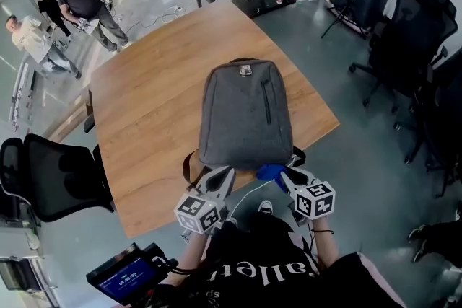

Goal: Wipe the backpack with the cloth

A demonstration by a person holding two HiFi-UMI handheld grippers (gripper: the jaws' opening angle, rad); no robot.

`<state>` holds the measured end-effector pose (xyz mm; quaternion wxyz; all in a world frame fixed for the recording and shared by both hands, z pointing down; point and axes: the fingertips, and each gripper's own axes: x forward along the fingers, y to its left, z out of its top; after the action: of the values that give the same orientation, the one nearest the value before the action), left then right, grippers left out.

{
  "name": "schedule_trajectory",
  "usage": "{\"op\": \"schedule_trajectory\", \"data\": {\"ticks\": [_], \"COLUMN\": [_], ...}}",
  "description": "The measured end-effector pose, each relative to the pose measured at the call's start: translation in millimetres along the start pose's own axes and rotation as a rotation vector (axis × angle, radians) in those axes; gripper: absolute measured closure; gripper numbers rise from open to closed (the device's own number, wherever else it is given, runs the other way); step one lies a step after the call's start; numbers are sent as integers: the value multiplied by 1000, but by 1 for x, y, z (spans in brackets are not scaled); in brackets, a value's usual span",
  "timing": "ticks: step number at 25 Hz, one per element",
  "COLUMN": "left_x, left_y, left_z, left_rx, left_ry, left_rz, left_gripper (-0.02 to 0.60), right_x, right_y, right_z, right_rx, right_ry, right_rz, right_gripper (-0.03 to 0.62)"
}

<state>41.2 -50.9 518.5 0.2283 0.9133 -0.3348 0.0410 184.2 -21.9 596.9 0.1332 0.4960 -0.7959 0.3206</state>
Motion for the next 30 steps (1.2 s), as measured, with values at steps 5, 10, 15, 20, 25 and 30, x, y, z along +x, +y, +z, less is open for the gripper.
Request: {"op": "schedule_trajectory", "data": {"ticks": [5,10,15,20,25,30], "left_x": [20,47,49,44,46,47], "left_y": [-20,-43,-43,-34,-35,-30], "left_z": [3,1,2,2,2,6], "left_rx": [18,32,34,24,21,17], "left_ry": [4,-3,-4,-13,-9,-6], "left_rz": [-50,-93,-79,-50,-29,-26], "left_gripper": [581,581,581,581,581,581], "right_x": [-17,-36,-46,-44,-33,-3], "right_y": [-26,-70,-92,-106,-122,-140], "right_z": [0,-2,1,22,56,104], "right_rx": [15,47,55,48,-56,-127], "right_ry": [-8,-28,-33,-58,-56,-73], "right_rz": [-30,-63,-100,-86,-77,-79], "right_gripper": [528,528,527,527,528,528]}}
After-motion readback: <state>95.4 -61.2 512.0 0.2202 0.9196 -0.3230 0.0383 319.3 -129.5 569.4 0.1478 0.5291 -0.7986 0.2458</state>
